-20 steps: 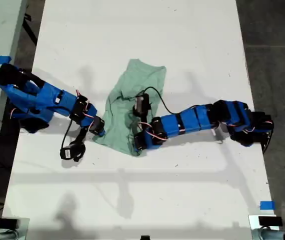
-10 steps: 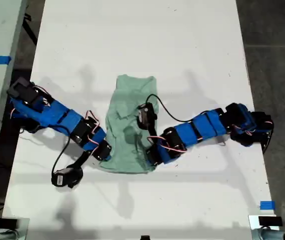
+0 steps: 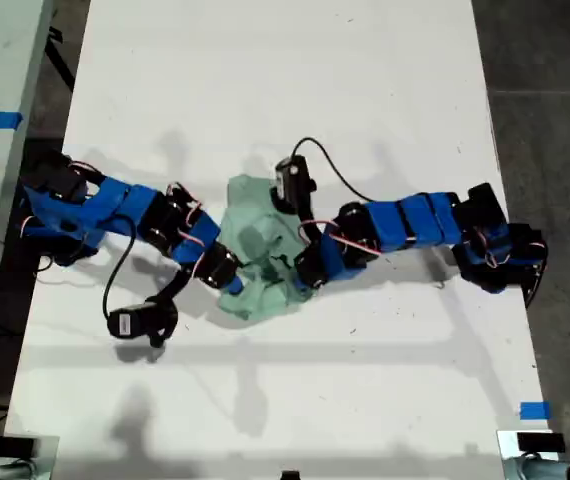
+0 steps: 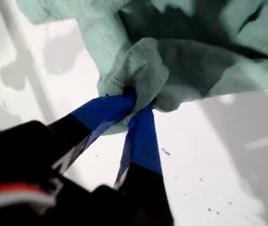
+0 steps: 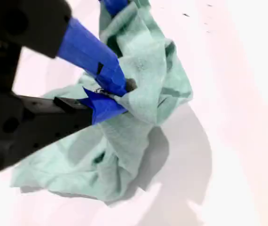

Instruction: Fold tshirt

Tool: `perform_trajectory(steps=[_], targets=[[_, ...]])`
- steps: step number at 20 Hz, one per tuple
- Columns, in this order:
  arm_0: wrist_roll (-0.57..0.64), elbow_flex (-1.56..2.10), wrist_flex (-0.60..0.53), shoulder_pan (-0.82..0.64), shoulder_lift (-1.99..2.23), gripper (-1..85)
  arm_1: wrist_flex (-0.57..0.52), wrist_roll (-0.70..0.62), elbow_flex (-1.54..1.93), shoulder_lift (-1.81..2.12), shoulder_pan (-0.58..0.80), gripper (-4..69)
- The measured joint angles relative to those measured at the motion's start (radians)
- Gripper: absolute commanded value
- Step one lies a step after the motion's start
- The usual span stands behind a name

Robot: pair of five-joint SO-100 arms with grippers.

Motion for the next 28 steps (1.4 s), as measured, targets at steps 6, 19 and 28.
perform_trajectory(steps=[6,19,28], targets=[[0.209,0.011,0.051,-0.334,0.044,0.1,0.017,-0.16,0.037,0.017,0.301,-1.2],[0.33,0.158,0.114,-0.999,0.314,39.6,0.153,-0.422,0.222,0.287,0.907,33.3],[0.344,0.92,-0.27,-0.968,0.923,3.9,0.155,-0.423,1.115,1.092,1.057,26.0]])
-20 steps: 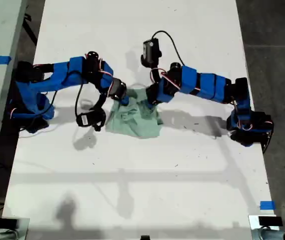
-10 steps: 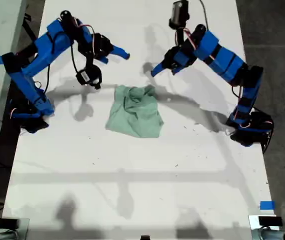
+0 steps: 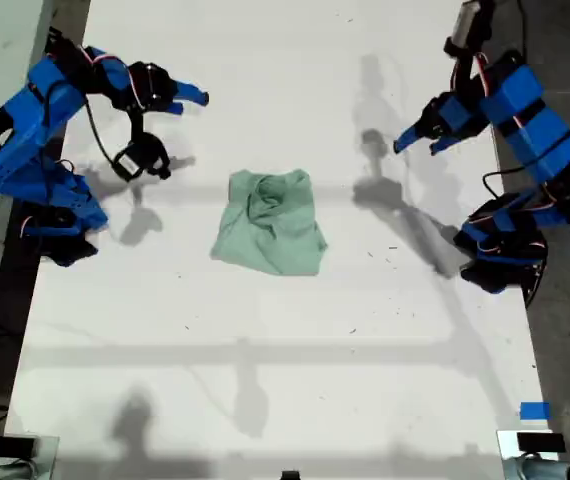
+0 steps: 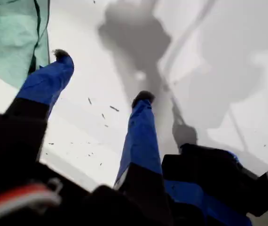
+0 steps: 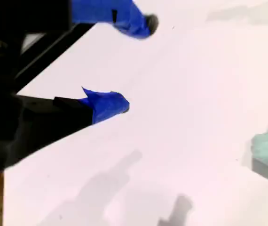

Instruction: Fold tshirt

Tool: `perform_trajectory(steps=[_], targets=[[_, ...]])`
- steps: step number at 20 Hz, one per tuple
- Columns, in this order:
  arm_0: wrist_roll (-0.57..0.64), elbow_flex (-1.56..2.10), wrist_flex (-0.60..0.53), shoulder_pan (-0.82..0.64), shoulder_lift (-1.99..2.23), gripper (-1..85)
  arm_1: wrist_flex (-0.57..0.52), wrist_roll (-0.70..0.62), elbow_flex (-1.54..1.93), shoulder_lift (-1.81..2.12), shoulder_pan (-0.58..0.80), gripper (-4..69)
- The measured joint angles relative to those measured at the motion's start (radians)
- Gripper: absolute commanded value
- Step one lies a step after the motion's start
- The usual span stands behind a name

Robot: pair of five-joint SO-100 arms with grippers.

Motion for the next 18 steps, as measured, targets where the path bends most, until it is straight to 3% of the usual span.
perform_trajectory(steps=[3,5,9,11,14,18], targets=[[-0.137,0.348,-0.181,0.207,0.299,0.1,-0.054,0.241,0.273,0.267,-0.278,19.9],[-0.264,0.583,-0.264,0.328,0.511,0.1,-0.147,0.417,0.437,0.425,-0.492,0.8],[-0.439,0.908,-0.307,0.465,0.827,0.1,-0.33,0.627,0.785,0.738,-0.742,-1.2],[-0.454,0.988,-0.308,0.486,0.904,0.1,-0.407,0.632,0.894,0.807,-0.77,-1.2],[-0.489,1.14,-0.316,0.485,1.108,0.1,-0.618,0.549,0.853,0.595,-0.764,-1.2],[-0.532,1.197,-0.199,0.489,1.315,1.7,-0.712,0.371,0.373,-0.011,-0.758,-1.2]])
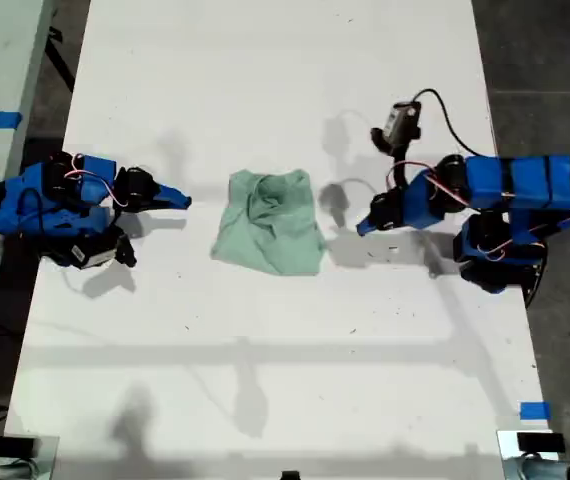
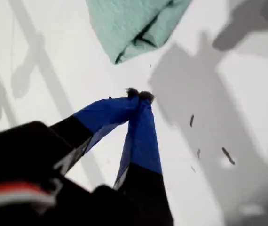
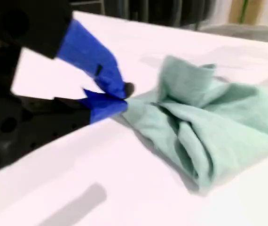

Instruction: Fold tshirt

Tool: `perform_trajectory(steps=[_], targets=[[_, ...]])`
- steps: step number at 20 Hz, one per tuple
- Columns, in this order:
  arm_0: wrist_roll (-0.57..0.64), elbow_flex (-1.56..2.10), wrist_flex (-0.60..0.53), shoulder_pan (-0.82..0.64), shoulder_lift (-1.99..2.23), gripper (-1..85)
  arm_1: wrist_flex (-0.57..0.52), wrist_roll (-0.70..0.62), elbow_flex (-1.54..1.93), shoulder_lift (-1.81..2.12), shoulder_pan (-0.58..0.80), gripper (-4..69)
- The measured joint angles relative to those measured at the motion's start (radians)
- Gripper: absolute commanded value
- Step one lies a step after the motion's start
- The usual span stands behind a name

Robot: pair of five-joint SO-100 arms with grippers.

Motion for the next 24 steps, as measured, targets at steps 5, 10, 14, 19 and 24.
perform_trajectory(steps=[5,10,14,19,24], targets=[[0.002,0.003,0.017,0.0,0.0,2.8,0.074,-0.206,-0.838,-0.775,-0.006,-1.3],[0.002,0.003,0.02,0.006,0.0,3.2,0.074,-0.268,-1.178,-1.043,-0.014,-1.3],[0.002,0.003,0.02,0.008,0.0,3.4,0.057,-0.268,-1.181,-1.085,-0.012,-1.3],[-0.049,0.003,0.049,0.037,0.0,10.6,-0.003,-0.321,-1.181,-1.144,0.13,-1.5],[-0.123,0.003,0.074,0.101,0.0,10.0,-0.012,-0.433,-1.031,-1.049,0.491,-1.5]])
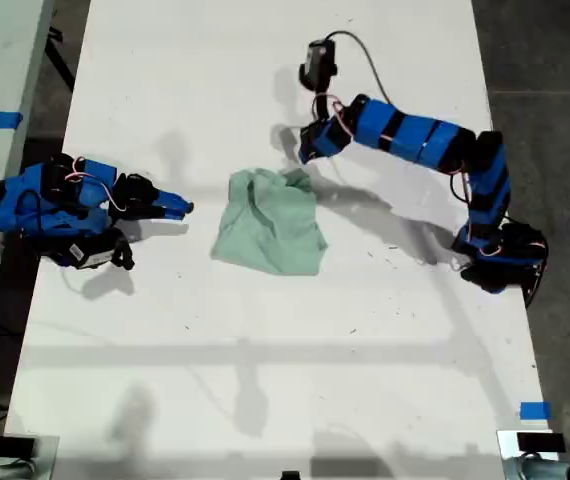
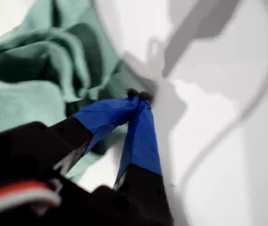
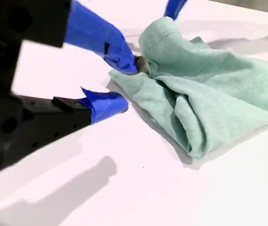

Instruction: Fold tshirt

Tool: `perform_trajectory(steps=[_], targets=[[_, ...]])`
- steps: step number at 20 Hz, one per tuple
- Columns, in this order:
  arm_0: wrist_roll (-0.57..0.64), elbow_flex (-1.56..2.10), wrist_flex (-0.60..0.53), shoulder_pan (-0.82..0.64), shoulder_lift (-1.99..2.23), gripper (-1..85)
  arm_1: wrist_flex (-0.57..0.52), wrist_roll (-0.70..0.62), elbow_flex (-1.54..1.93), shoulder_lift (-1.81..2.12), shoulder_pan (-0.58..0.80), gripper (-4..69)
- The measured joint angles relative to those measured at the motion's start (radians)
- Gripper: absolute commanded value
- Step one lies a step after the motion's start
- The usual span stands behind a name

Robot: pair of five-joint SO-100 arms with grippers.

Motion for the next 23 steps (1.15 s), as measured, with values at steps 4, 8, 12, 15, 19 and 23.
perform_trajectory(steps=[4,8,12,15,19,23], targets=[[0.0,0.0,0.0,0.012,0.0,11.6,0.127,-0.038,0.109,0.296,0.071,-1.5],[0.0,0.0,0.0,0.015,0.0,11.6,0.318,0.038,0.396,0.716,-0.006,-1.5],[0.0,0.0,0.0,0.017,0.0,11.7,0.356,0.287,0.876,1.223,-0.199,-1.5],[0.0,0.0,0.0,0.017,0.0,11.7,0.272,0.522,1.292,1.598,-0.362,-1.5],[0.0,0.0,0.002,0.018,0.0,11.7,0.268,0.893,1.804,2.123,-0.571,0.8],[0.0,0.0,0.002,0.018,0.0,11.9,0.313,0.942,1.907,2.321,-0.646,2.5]])
